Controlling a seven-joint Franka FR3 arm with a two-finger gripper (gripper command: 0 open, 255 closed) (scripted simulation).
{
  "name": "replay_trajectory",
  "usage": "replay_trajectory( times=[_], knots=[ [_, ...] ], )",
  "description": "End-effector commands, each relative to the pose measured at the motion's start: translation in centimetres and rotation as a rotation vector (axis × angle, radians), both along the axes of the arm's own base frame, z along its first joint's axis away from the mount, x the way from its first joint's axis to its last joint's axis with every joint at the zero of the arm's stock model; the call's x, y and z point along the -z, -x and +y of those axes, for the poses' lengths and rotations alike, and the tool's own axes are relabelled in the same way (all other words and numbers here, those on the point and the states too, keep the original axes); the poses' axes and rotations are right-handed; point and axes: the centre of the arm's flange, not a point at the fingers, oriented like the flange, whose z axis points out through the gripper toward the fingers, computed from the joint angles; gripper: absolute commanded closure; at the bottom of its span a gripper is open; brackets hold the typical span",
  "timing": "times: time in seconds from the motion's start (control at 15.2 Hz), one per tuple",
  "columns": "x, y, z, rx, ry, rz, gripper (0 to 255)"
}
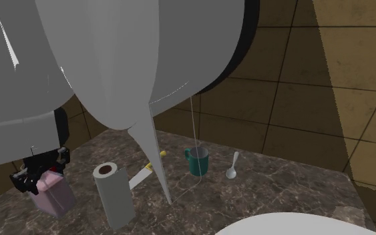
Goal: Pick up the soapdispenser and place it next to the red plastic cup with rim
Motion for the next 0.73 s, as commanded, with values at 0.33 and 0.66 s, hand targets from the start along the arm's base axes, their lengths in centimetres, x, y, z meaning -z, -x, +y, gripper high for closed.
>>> replay_trajectory(
  times=[0.33, 0.66],
  knots=[
    [0.1, 0.0, 0.0, 0.0, 0.001, 0.001, 0],
    [-4.7, 0.6, -1.1, 0.0, 0.001, 0.001, 0]
  ],
)
